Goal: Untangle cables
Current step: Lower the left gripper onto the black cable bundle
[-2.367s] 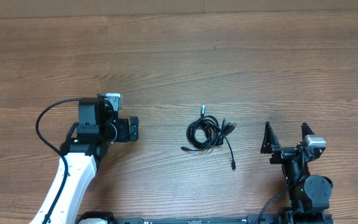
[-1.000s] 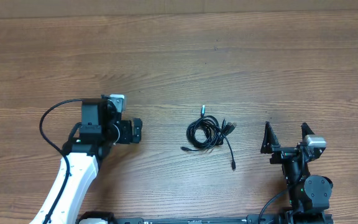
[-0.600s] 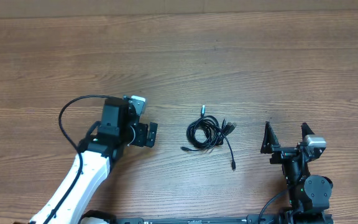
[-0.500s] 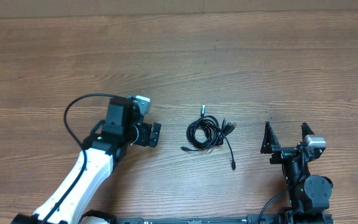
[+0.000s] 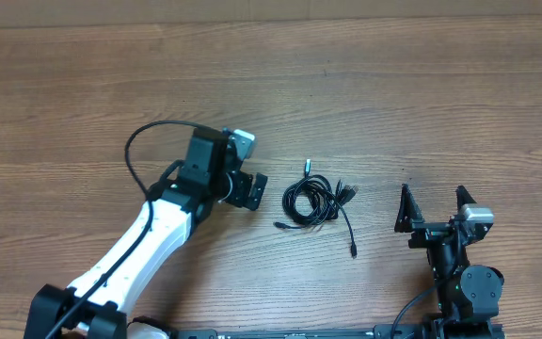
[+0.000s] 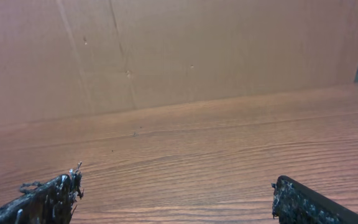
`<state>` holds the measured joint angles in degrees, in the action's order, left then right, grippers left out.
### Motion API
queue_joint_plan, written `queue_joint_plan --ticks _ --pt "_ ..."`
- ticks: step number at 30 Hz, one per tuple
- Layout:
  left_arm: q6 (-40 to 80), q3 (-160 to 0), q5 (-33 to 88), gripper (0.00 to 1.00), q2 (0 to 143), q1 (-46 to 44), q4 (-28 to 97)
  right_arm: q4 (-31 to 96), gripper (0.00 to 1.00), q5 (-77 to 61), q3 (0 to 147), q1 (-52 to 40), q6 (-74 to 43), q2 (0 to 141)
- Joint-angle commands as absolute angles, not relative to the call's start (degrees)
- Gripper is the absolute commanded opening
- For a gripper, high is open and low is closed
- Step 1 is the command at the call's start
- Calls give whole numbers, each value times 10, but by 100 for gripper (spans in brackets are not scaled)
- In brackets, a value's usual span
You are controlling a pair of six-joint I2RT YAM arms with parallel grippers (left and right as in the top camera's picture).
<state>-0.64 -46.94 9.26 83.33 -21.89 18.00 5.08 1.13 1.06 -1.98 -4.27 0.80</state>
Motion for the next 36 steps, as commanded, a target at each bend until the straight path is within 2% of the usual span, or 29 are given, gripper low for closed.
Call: queue_joint_plan --ticks 1,16,36 --pt "-29 -494 102 100 857 -244 179 47 100 18 5 -23 -45 2" --pt "-30 -515 102 99 918 -342 146 47 100 18 5 -23 -45 2" --pt "-33 -515 101 98 980 -357 96 47 100 18 5 -23 -45 2"
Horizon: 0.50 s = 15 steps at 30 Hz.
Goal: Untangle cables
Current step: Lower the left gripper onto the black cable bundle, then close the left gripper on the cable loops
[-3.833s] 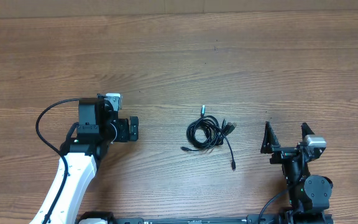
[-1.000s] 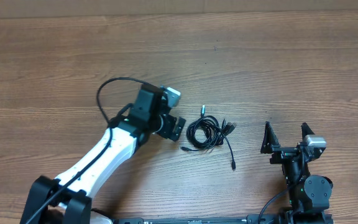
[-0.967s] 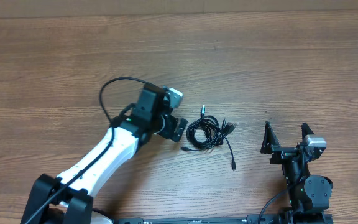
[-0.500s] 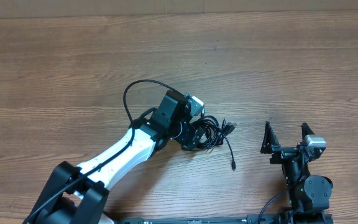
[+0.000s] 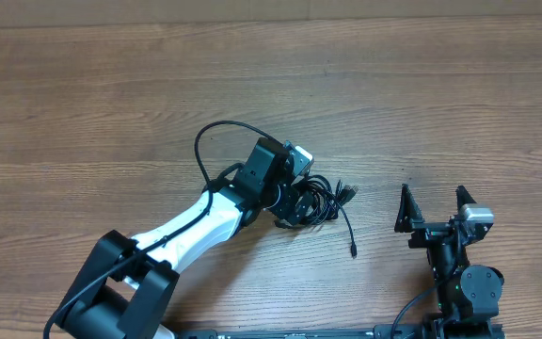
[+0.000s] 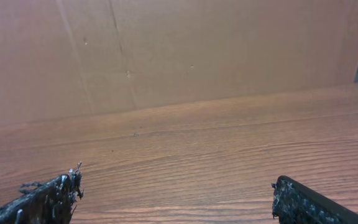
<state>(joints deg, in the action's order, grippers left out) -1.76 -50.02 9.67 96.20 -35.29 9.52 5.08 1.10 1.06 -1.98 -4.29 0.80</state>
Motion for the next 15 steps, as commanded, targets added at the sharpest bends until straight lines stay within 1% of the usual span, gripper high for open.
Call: queue_joint_plan --ticks 1,6,8,12,13,15 --pt "-39 -515 100 98 984 -357 98 47 100 18 5 -23 -45 2" --pt "-47 -515 85 95 994 -357 107 47 100 18 5 -23 -45 2" --pt "-48 -515 83 88 994 -356 109 47 100 18 5 -23 -45 2" --pt "-48 -515 71 70 995 -357 118 47 100 18 5 -23 -45 2" --pt "-48 -515 66 64 995 -357 122 47 100 19 5 -23 -45 2" --pt "-48 -515 66 61 997 -356 130 47 100 19 5 -23 -45 2"
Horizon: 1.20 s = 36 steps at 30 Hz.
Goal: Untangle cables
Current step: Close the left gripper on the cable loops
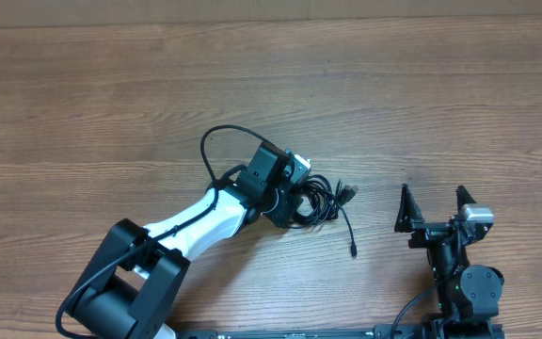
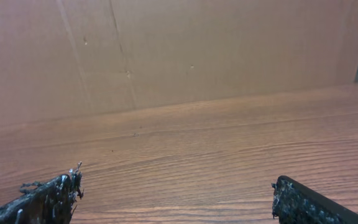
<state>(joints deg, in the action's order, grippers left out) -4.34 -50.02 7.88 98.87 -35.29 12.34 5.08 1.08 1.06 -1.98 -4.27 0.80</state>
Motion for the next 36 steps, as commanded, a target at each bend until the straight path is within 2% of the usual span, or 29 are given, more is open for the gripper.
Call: queue_joint_plan --ticks 1,10,12,13,14,16,18,29,36 --pt "-48 -515 66 60 997 -356 135 47 100 18 5 -23 -45 2" --pt "-53 -515 67 60 997 -356 149 47 100 18 5 -23 -45 2" --pt "-63 -515 67 56 997 -356 150 47 100 18 5 -23 -45 2" --pt "-69 -515 67 53 997 -356 150 47 100 19 5 -23 -45 2" --pt "-78 -515 67 45 997 -356 150 47 100 18 5 -23 -45 2" --pt "-92 -515 67 22 997 -356 150 47 100 19 5 -23 -45 2" --pt "-92 -515 67 5 997 -356 150 47 100 18 5 -23 -45 2" --pt "-103 -516 71 4 989 -356 162 47 100 18 5 -23 -45 2" --pt "-146 -516 72 4 927 -356 174 47 100 18 5 -23 -45 2"
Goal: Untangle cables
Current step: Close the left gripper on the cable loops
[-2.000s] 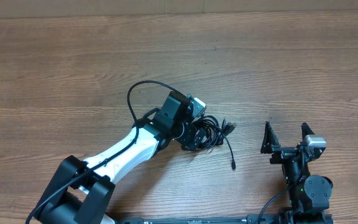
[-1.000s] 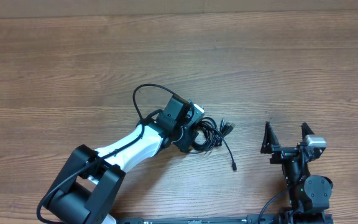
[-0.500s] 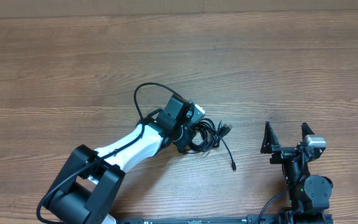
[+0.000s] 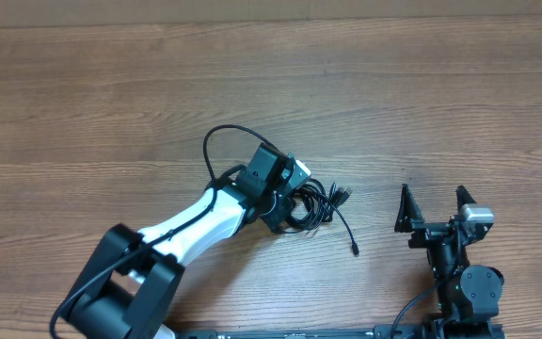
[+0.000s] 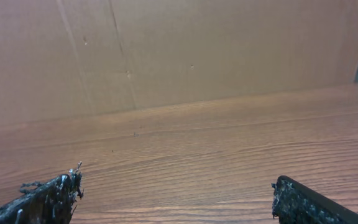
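A tangled bundle of thin black cable lies mid-table. One plug sticks out on its right, and a loose tail runs down to a small connector. My left gripper points down into the bundle's left side. Its fingers are buried in the loops and look shut on them. My right gripper stands open near the front right, well apart from the cable. Only bare wood shows between its two fingers in the right wrist view, where the gripper holds nothing.
The wooden table stretches wide to the left and the back. A brown cardboard wall rises behind its far edge. The left arm's own black lead loops above the wrist.
The left gripper has stayed on the bundle. The loops and the loose tail have drawn slightly to the left, towards it. The right arm has not moved.
The left gripper was first left of the bundle and clear of it. Then it was over the bundle's left side, then set into the loops. Now the cable sits slightly gathered towards it. The right gripper has stayed open and still throughout.
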`<state>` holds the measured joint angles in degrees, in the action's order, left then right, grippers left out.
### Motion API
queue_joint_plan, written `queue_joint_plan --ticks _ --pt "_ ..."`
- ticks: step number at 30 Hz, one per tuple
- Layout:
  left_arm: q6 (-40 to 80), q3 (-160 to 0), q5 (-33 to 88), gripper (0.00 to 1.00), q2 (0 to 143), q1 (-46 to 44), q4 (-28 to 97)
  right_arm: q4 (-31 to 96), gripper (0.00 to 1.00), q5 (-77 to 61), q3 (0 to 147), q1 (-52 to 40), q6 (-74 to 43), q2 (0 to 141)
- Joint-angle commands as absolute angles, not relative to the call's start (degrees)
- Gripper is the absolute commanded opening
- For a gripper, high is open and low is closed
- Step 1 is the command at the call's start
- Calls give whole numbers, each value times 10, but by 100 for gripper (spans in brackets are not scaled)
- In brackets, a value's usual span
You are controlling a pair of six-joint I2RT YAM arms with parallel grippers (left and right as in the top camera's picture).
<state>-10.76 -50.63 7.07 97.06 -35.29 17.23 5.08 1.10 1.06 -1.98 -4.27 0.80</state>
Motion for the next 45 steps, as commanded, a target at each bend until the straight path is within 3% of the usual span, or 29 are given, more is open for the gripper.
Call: queue_joint_plan --ticks 1,9,16,21,24,27,30,45 --pt "-157 -516 74 4 916 -356 177 47 100 18 5 -23 -45 2" --pt "-193 -516 73 5 877 -356 192 47 100 18 5 -23 -45 2" --pt "-193 -516 71 31 879 -356 192 47 100 19 5 -23 -45 2" --pt "-193 -516 53 38 895 -351 193 47 100 18 5 -23 -45 2" --pt "-190 -516 61 68 913 -345 192 47 100 19 5 -23 -45 2" --pt "-191 -516 63 74 934 -344 191 47 100 18 5 -23 -45 2" --pt "-191 -516 74 100 948 -344 186 47 100 18 5 -23 -45 2" --pt "-193 -516 132 100 954 -345 178 47 100 18 5 -23 -45 2"
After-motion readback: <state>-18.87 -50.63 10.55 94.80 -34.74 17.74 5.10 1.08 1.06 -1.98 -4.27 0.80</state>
